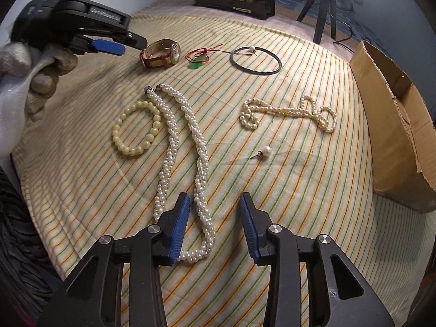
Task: Organize jewelry
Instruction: 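Move the left tool to the red watch while the right tool approaches the twisted pearl necklace, then close the left tool on the red watch while the right tool grips the twisted pearl necklace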
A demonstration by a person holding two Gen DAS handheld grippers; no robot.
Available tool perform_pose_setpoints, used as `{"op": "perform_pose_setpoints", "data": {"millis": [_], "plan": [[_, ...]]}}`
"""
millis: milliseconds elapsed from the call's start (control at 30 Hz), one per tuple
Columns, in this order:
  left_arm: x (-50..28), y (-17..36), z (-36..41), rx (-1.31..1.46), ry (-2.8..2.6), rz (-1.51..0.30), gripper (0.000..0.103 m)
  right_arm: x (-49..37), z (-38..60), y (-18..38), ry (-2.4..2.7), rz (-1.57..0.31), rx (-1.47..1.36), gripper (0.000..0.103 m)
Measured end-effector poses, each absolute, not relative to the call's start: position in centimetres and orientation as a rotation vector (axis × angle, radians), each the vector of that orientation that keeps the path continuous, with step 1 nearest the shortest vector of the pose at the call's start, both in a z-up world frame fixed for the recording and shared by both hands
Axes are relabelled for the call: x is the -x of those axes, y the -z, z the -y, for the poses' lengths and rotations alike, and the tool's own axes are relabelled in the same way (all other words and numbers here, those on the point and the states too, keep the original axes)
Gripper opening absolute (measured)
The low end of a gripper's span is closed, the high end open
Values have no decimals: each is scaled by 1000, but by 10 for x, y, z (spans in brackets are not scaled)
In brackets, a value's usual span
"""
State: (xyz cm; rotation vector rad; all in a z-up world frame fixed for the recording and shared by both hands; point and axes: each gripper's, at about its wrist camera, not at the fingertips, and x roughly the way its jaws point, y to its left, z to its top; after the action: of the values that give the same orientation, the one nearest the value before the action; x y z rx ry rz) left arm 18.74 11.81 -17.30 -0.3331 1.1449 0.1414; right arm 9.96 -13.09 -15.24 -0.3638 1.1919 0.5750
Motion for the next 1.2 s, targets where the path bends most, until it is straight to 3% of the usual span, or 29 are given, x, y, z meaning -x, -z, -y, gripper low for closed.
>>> {"op": "perform_pose_setpoints", "data": {"millis": [400,533,667,933,1033,1167,1200], "plan": [[-194,186,-116,355,-116,-1178,47,-105,128,156,-594,-1203,359,34],[-194,187,-115,344,-118,-1182,42,-105,123,158,-591,-1196,393,34],[-195,188,-112,328,-106,-1182,28,-104,125,158,-583,-1197,392,27],[-197,191,-101,279,-120,-1176,26,-99,121,160,-571,-1163,451,28],[-197,191,-102,294,-121,-1170,14,-101,122,159,-572,-1167,441,28],[-197,188,-105,314,-122,-1163,10,-104,127,157,-586,-1160,391,7],[-197,187,-106,317,-121,-1160,9,-104,128,156,-589,-1159,380,7]]}}
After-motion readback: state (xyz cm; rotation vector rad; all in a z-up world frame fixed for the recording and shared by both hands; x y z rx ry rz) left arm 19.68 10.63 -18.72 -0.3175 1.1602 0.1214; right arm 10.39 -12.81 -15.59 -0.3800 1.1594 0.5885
